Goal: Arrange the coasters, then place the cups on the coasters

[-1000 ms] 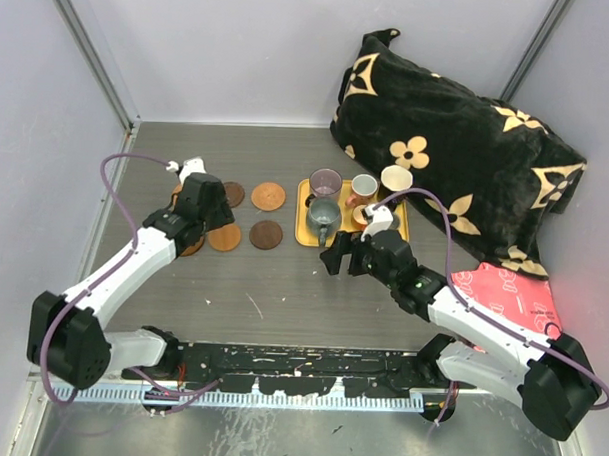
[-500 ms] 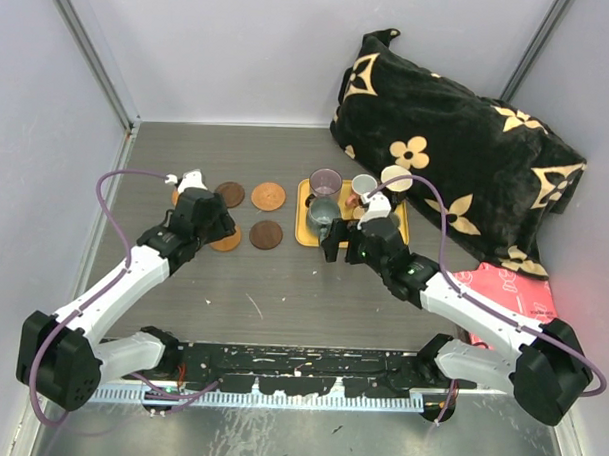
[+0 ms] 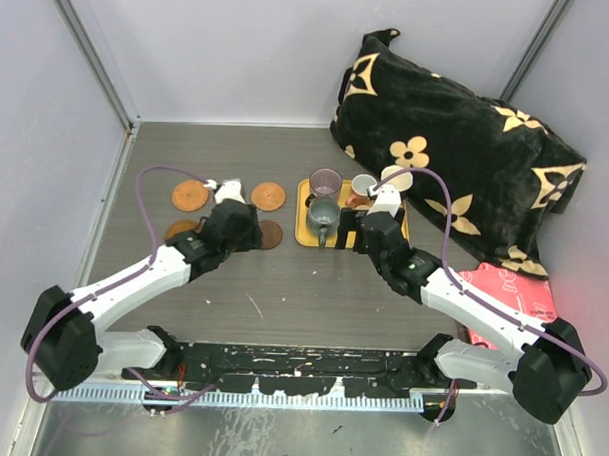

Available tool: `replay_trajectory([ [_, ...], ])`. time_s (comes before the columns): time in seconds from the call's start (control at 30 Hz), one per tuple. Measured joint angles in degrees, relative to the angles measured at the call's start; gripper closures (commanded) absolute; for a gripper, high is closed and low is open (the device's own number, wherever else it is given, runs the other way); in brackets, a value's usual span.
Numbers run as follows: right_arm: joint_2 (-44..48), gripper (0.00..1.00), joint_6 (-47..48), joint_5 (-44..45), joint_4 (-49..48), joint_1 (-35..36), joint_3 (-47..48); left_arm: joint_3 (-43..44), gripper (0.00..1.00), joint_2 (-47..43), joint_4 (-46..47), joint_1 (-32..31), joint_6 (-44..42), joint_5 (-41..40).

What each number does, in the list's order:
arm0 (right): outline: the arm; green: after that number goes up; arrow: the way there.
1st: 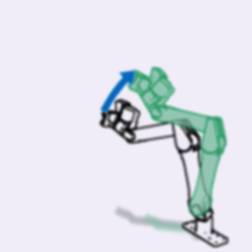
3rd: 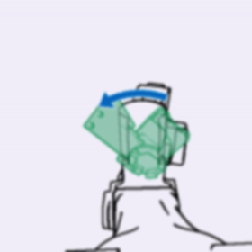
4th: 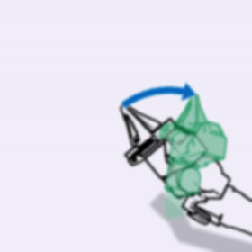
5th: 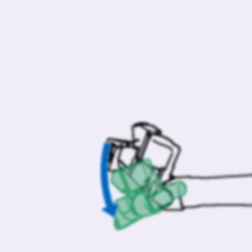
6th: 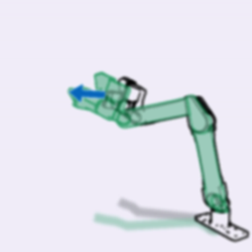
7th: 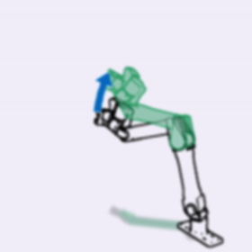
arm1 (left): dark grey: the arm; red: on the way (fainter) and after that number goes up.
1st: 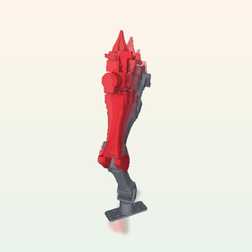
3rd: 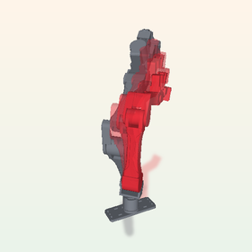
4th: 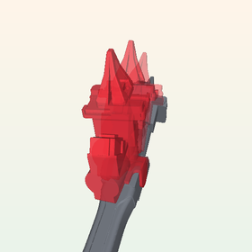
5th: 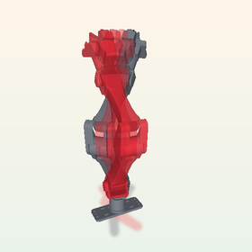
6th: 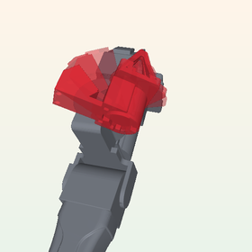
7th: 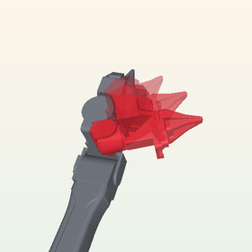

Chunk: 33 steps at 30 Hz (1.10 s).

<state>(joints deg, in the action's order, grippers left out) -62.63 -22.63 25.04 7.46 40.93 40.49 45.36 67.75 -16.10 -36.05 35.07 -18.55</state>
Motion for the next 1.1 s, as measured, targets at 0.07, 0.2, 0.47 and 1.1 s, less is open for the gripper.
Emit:
replay_trajectory([
  [0.07,0.39,0.0,-0.04,2.05,0.17,0.0,-0.26,0.63,0.48,2.49,0.02,-3.37,0.24,-1.4],
  [0.2,3.85,0.0,-0.17,6.58,1.38,0.0,-2.32,4.44,0.48,9.64,-0.17,-10.1,1.01,-5.16],
  [0.47,15.54,0.0,-1.62,13.79,3.76,-0.07,-7.26,16.79,0.5,23.12,-0.66,-18.49,4.35,-9.7],
  [1.1,19.28,0.0,-4.74,15.63,6.38,-0.17,-10.86,33.7,0.5,40.26,-7.5,-21.31,11.67,-13.35],
])
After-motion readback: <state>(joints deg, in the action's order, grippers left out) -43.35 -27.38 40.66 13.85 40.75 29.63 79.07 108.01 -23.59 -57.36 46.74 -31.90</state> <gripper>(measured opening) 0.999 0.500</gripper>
